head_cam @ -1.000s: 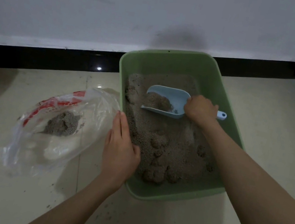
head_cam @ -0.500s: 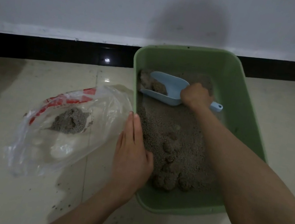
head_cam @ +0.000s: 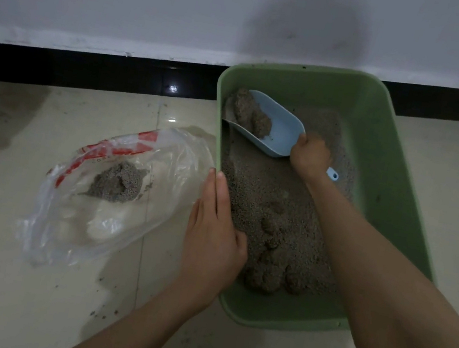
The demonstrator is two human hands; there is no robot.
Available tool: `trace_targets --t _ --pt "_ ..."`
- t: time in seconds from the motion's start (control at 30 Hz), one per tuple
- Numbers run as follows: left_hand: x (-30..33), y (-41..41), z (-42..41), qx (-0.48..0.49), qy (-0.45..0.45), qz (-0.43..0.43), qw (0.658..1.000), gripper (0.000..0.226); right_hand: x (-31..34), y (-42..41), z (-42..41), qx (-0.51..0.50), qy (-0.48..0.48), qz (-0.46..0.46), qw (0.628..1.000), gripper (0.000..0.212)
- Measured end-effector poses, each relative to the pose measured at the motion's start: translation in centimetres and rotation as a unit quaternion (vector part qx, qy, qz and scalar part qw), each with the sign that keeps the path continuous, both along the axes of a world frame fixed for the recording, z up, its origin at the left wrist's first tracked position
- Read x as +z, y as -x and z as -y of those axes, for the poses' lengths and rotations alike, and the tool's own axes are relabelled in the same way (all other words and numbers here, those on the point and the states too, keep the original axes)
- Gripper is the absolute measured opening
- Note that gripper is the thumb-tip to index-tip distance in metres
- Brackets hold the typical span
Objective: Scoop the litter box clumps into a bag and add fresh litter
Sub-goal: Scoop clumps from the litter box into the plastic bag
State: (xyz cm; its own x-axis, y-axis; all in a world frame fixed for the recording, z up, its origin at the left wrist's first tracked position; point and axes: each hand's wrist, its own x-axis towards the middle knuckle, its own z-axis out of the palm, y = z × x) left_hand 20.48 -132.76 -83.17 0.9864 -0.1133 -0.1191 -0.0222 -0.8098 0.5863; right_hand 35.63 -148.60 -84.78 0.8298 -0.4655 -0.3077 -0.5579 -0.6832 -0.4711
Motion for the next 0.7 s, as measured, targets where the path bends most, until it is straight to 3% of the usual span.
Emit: trace_targets --t 0.23,0.57,0.7 --pt "0.2 -0.1 0.1 0.001 -0.004 -0.017 1.0 0.089 0.4 1.2 1.8 -0.041 -0.101 0.075 0.991 0.029" --pt "0.0 -0.2 -0.3 0.003 -0.022 -0.018 1.0 0.089 3.7 6.4 4.9 -0.064 -0.042 0.053 0.996 0.024" --pt "0.2 -0.3 -0.4 -0.001 -0.013 -0.028 1.0 0.083 5.3 9.7 4.9 -0.062 -0.026 0.05 0.996 0.033"
